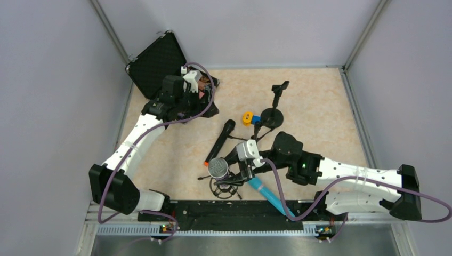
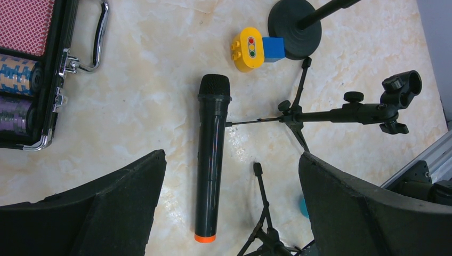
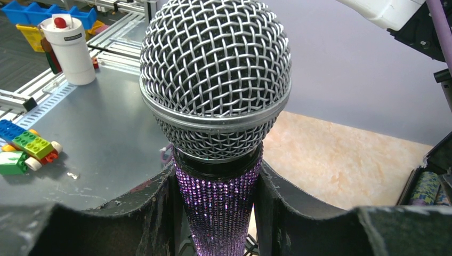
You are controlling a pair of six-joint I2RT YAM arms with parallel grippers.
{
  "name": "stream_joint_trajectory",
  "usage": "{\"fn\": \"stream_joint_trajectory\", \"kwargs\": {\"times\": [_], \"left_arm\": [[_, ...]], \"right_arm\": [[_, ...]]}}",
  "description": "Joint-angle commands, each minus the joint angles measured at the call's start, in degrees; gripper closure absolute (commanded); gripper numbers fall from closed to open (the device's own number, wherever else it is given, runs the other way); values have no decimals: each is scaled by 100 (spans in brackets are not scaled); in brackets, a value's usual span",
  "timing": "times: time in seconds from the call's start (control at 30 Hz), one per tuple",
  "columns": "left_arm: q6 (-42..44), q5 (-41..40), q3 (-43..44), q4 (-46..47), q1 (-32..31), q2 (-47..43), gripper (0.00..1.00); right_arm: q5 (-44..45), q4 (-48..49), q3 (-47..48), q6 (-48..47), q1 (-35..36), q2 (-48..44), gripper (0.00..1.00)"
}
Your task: Attach the microphones to the stand
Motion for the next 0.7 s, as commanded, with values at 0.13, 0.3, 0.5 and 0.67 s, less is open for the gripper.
{"fn": "stream_joint_trajectory", "kwargs": {"times": [0.13, 0.3, 0.5, 0.67], "left_arm": [[66, 69, 50, 84, 7, -24, 1], [83, 21, 50, 81, 8, -39, 1], [92, 58, 92, 45, 9, 30, 1], [99, 33, 89, 33, 7, 40, 1]], "right_arm": [[304, -235, 48, -306, 223, 127, 100], [294, -202, -8, -312, 304, 134, 100], [455, -33, -124, -406, 429, 69, 100], [591, 391, -302, -569, 539, -26, 100]]}}
